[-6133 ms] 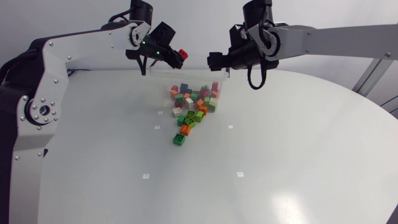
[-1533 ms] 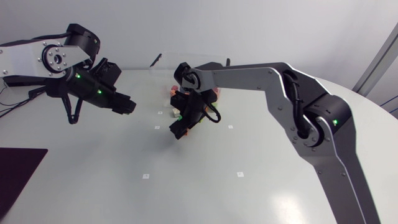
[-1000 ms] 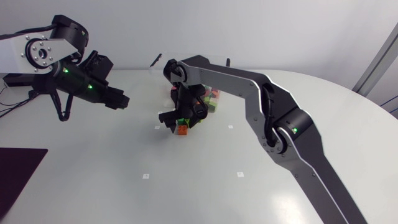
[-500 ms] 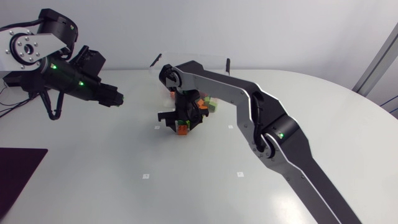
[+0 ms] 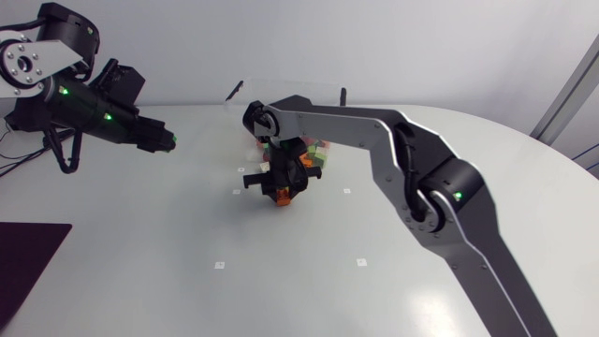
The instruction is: Place the duplo bricks in the container
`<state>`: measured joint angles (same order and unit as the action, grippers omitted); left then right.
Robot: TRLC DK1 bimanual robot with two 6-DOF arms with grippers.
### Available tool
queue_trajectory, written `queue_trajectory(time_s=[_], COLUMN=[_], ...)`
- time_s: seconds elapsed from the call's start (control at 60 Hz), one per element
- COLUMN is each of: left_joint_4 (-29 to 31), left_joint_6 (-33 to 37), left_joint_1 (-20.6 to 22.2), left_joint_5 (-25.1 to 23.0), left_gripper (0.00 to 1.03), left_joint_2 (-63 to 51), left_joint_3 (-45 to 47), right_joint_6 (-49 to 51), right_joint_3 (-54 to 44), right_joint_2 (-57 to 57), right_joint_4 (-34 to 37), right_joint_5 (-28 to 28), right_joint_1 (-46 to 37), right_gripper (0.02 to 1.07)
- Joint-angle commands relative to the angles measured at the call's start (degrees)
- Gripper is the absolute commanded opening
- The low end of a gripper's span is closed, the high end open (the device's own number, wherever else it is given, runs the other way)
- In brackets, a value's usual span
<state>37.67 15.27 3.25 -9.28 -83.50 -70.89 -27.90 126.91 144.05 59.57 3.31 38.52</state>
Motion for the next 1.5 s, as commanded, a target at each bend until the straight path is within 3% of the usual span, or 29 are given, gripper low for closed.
queue_trajectory(time_s=[0.0,0.233,0.283,0.533,0.8,1.017,1.05,1.15,1.217,1.483], left_joint_4=[0.5,-1.0,-1.6,-7.3,-14.7,-15.0,-15.3,-17.4,-17.4,-22.4], left_joint_6=[0.6,-2.1,-3.1,-7.3,-9.6,-10.1,-9.9,-9.6,-9.0,-6.4], left_joint_1=[0.8,4.4,5.3,8.5,10.6,11.0,11.3,11.8,12.2,12.2], left_joint_5=[-0.9,-2.9,-5.1,-8.5,-8.6,-8.5,-8.5,-7.2,-6.9,-6.2], left_gripper=[0.36,0.36,0.36,0.37,0.37,0.39,0.44,0.84,0.97,0.98], left_joint_2=[-2.0,-9.0,-11.9,-23.1,-33.3,-41.1,-41.7,-42.9,-43.0,-31.8], left_joint_3=[-3.5,-10.7,-13.9,-24.9,-34.2,-43.5,-44.2,-45.2,-45.0,-31.5], right_joint_6=[-0.3,1.9,2.1,3.6,5.5,6.9,7.6,8.3,8.5,9.7], right_joint_3=[-5.3,-12.3,-12.8,-14.8,-14.9,-13.0,-12.7,-10.5,-9.5,-3.3], right_joint_2=[-6.7,-16.3,-17.9,-24.3,-26.4,-26.0,-25.9,-24.5,-23.7,-18.7], right_joint_4=[-2.2,-6.0,-6.6,-10.4,-14.5,-17.5,-18.1,-18.2,-19.1,-20.8], right_joint_5=[1.1,1.9,1.8,1.8,-0.5,-3.0,-3.0,-4.0,-5.1,-5.4], right_joint_1=[0.1,-3.5,-4.4,-7.8,-11.8,-14.6,-14.8,-15.6,-16.3,-16.8], right_gripper=[0.32,0.32,0.32,0.32,0.32,0.32,0.32,0.32,0.31,0.31])
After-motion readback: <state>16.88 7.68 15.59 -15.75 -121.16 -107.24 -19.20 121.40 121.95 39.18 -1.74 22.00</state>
